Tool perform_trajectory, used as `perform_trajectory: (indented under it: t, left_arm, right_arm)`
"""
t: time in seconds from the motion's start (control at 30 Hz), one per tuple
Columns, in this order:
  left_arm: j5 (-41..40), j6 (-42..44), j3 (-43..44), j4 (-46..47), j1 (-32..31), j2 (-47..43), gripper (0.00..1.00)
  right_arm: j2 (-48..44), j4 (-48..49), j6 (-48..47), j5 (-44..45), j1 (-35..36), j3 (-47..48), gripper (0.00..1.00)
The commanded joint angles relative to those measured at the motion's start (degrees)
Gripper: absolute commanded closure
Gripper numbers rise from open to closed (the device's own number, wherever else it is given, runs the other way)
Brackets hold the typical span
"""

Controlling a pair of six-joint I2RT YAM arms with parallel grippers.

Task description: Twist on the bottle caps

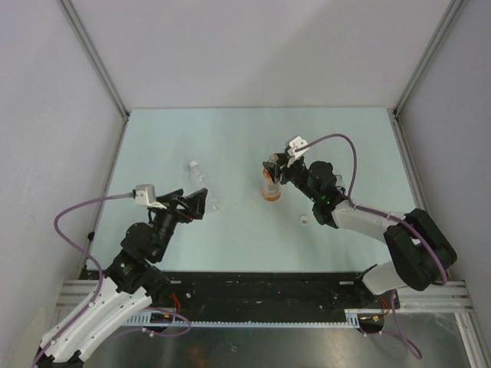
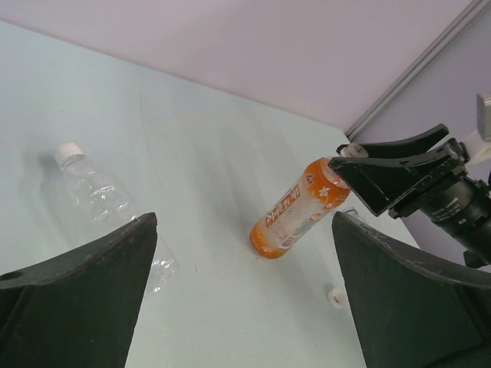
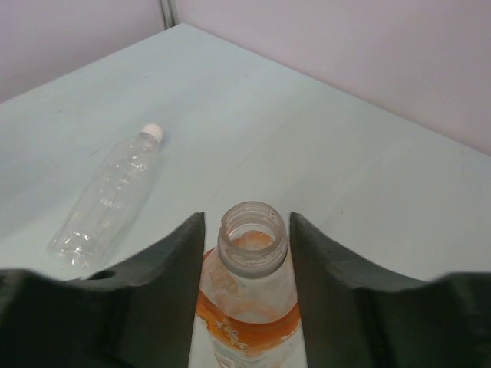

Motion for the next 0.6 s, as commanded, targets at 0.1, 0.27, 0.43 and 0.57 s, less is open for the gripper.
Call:
perform_trajectory:
  t: [0.1,0.27,0.43,0.57]
  left_arm:
    - [2.4,0.3,0.4,0.6,-0.1,2.8,0.0]
    - [4.8,1.1,1.5,0.6,-0.1,5.2,0.01]
    - [5.0,1.0,1.6,0.6,-0.1,6.1,0.0]
    - [4.0,0.7,1.8,0.6,-0.1,6.6,0.01]
  right_arm:
    - [-3.2,1.5,0.9,-1.4,-0.1,-1.0,0.35]
    - [-5.1,1.7,2.2,-0.9,-0.3,-1.0,0.23]
    - [-7.9,0.6,4.5,0.7,-0.3,-1.0,0.03]
    - [-12.8,-5.5,6.6,5.4,-0.4,-1.0,0.02]
